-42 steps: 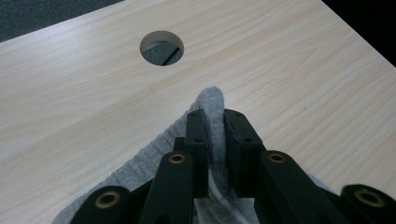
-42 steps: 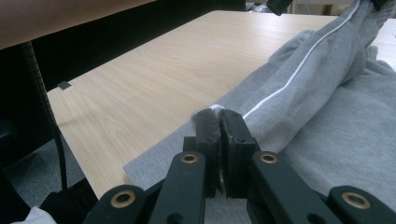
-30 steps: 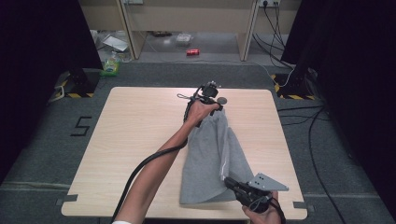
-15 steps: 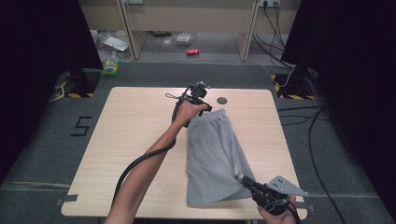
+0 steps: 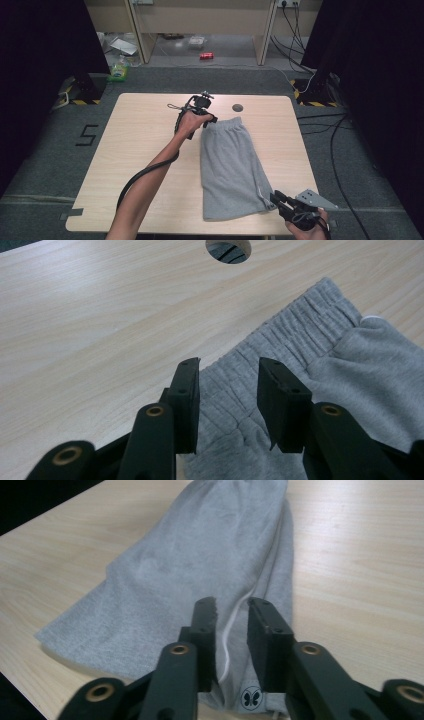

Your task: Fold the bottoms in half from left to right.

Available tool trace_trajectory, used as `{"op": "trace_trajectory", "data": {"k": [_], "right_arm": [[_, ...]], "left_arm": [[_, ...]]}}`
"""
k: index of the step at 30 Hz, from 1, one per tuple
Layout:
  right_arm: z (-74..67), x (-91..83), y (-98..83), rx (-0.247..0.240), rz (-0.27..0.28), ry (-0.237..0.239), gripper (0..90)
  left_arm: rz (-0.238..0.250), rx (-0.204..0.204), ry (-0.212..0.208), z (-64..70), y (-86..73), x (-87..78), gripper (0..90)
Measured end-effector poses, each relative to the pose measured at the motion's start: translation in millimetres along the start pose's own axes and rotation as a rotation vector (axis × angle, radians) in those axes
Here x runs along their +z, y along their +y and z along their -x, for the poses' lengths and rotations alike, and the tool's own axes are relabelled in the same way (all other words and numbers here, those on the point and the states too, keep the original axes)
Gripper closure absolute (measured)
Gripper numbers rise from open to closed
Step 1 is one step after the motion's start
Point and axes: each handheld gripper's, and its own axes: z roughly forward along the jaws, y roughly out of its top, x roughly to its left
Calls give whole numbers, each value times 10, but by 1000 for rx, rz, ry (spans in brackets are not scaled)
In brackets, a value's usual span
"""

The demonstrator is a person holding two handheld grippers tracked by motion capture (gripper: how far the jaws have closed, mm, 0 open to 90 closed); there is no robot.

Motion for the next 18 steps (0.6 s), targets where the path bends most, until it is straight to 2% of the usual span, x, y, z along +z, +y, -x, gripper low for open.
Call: {"op": "trace_trajectory", "data": {"k": [2, 4, 8, 10, 13, 16, 18], "right_arm": [[-5, -12, 39, -6, 12, -6, 674], [-37, 27, 116, -35, 7, -14, 635], [-75, 306, 314, -95, -42, -11, 617], [-57, 467, 386, -105, -65, -18, 614], [2, 752, 449, -111, -136, -28, 596], [41, 949, 431, -110, -208, -50, 590], [83, 1058, 398, -132, -251, -71, 628]], "left_arm": [[-3, -2, 6, -23, -15, 3, 595], [-6, -1, 11, -41, -35, 6, 585], [4, -2, 5, -66, -83, -26, 570], [9, 2, 10, -89, -118, -57, 556], [12, 5, 11, -133, -173, -92, 527], [12, 4, 16, -172, -229, -87, 513], [9, 7, 15, -179, -274, -65, 504]]}}
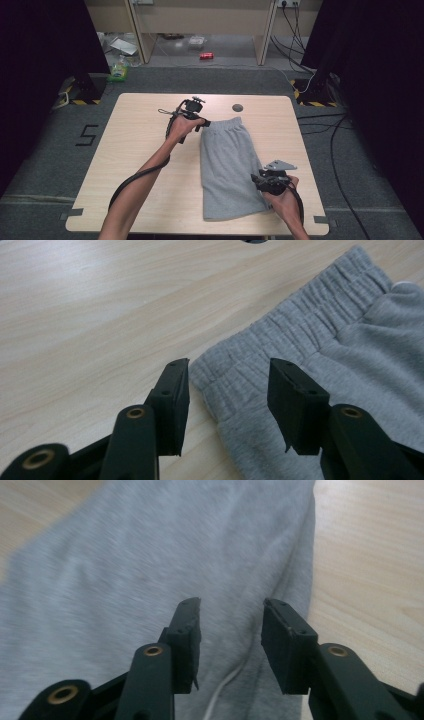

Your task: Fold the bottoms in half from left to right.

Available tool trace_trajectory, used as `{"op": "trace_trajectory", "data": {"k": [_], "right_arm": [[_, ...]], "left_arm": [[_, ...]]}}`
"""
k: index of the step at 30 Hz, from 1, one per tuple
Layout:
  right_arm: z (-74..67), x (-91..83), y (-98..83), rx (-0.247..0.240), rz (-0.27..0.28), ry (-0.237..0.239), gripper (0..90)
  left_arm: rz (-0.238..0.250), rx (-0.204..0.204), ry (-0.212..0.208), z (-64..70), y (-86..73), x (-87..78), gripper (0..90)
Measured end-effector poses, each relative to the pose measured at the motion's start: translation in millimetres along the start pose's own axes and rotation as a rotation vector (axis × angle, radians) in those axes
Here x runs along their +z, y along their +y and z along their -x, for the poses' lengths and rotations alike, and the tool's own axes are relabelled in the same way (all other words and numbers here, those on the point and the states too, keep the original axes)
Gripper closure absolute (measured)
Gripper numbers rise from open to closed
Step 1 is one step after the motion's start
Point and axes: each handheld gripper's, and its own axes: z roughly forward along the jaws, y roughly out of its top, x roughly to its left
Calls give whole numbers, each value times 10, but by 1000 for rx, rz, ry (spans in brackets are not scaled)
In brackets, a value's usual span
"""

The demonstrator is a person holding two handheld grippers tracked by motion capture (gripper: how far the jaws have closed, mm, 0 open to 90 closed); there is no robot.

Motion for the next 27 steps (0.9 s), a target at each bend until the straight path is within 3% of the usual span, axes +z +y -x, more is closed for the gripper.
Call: {"op": "trace_trajectory", "data": {"k": [2, 5, 8, 11, 15, 20, 27], "right_arm": [[36, 37, -21, -12, -36, -4, 714], [127, -8, -54, -13, -33, -1, 849], [235, -108, -78, 22, -6, -4, 873], [329, -116, -133, 27, -23, -39, 875], [365, -109, -198, 52, -17, -32, 837], [228, -313, -144, 40, 39, -1, 770], [106, -320, -273, 42, 10, 19, 712]], "left_arm": [[-3, 8, 1, 7, -42, 23, 497], [-6, 23, 0, 15, -97, 58, 493], [-6, 17, 1, 8, -122, 83, 487], [-7, 21, 7, 12, -135, 108, 482], [2, 14, 0, 8, -136, 107, 482], [21, 4, 2, -11, -128, 74, 474], [26, 5, 6, -5, -128, 53, 463]]}}
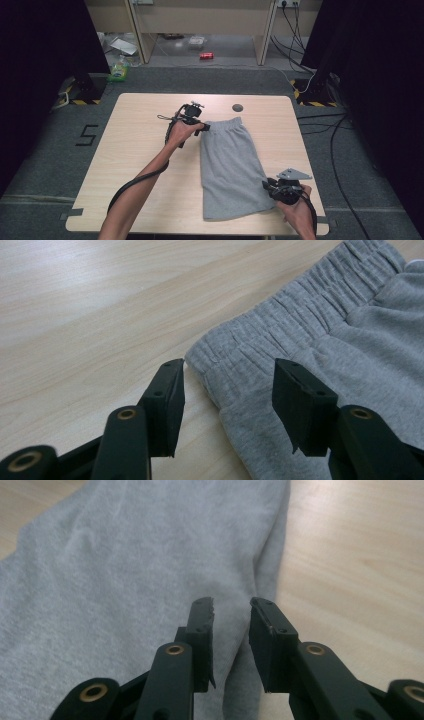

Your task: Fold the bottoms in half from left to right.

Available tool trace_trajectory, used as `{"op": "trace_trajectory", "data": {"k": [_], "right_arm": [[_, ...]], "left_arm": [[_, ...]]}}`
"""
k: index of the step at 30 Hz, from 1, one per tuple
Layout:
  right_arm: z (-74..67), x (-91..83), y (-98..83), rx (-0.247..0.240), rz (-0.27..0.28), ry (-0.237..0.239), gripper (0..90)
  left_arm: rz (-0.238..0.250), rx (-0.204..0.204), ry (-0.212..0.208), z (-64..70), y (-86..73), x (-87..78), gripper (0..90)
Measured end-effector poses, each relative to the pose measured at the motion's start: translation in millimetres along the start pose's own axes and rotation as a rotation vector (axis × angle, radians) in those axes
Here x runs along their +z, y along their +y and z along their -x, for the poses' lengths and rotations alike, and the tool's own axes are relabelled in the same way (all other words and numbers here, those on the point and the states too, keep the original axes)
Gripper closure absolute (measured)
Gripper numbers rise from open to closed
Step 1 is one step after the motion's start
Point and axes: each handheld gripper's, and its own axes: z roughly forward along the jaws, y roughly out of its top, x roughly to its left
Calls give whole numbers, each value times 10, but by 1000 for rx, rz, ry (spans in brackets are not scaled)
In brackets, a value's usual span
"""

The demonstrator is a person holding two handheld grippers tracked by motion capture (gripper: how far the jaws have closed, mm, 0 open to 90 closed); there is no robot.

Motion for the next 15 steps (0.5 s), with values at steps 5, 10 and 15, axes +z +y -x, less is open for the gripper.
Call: {"op": "trace_trajectory", "data": {"k": [5, 10, 15], "right_arm": [[21, -15, -100, 32, -15, 9, 715], [11, -48, -183, 27, -34, 38, 862], [35, -134, -212, 20, -34, 22, 875]], "left_arm": [[7, -12, 1, -27, -37, 47, 453], [7, -17, -3, -17, -63, 103, 451], [17, -28, -6, -33, -78, 131, 445]]}}
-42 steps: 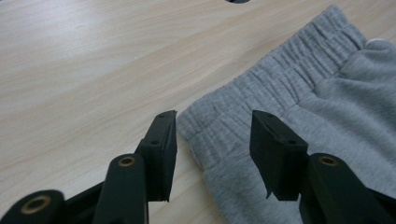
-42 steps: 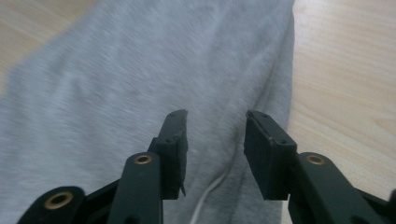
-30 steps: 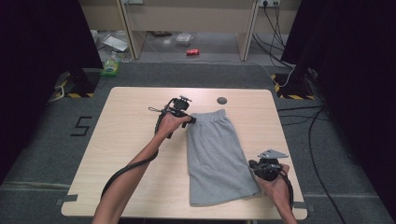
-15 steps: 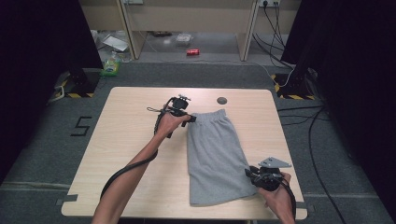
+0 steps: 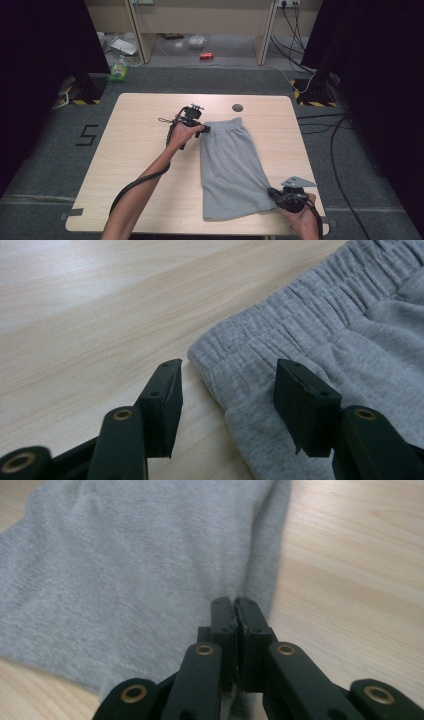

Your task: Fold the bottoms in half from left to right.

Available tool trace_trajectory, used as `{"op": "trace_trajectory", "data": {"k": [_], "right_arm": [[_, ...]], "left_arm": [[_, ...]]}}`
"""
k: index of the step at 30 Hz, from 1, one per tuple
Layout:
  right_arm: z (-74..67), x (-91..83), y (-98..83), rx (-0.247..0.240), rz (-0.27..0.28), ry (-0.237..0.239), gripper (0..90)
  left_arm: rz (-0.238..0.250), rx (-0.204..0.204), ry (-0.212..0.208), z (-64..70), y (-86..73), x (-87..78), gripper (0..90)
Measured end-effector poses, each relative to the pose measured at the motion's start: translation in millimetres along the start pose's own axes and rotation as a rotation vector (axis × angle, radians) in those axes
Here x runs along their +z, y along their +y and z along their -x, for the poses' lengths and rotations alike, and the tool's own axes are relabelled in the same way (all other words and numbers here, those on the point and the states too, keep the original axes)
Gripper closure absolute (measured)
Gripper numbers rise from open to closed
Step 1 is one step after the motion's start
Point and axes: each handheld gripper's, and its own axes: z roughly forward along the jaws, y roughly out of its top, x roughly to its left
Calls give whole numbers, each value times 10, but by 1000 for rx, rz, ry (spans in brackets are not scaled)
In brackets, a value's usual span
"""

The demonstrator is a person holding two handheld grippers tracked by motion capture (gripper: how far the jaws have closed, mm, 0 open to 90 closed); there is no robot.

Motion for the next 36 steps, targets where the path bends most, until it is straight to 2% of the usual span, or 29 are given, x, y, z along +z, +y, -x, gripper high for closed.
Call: {"op": "trace_trajectory", "data": {"k": [5, 7, 8, 9, 10, 11, 13, 16, 19, 25, 28, 31, 34, 36], "right_arm": [[72, 32, -92, 25, -10, -7, 871], [78, 28, -74, 25, -12, -20, 784], [78, 28, -74, 25, -12, -20, 784], [85, 11, -54, 47, -6, -31, 701], [85, 11, -54, 47, -6, -31, 701], [79, -31, -23, 56, 26, -49, 625], [43, -71, 11, 46, 50, -47, 590], [-86, -102, 66, 30, 80, -21, 536], [-226, -73, 129, 2, 82, 4, 510], [-326, 35, 315, -23, 105, 13, 500], [-451, 89, 368, -45, 113, 39, 484], [-612, 153, 376, -66, 113, 80, 477], [-795, 219, 364, -95, 109, 128, 470], [-925, 265, 350, -113, 97, 161, 467]], "left_arm": [[-2, 7, 4, 15, -13, 44, 444], [9, -1, 0, 2, -12, 44, 442], [9, -1, 0, 2, -12, 44, 442], [25, -15, -3, -14, -4, 19, 443], [25, -15, -3, -14, -4, 19, 442], [35, -27, -6, -44, 9, -10, 441], [40, -38, 5, -73, 22, -26, 433], [36, -45, 15, -89, 27, -21, 417], [25, -43, 17, -63, 24, 16, 410], [16, -63, 19, -48, 16, 105, 405], [5, -60, 24, -37, 6, 171, 413], [10, -49, 33, 2, 14, 214, 448], [6, -15, 36, 41, 35, 227, 523], [-5, 17, 52, 73, 51, 228, 562]]}}
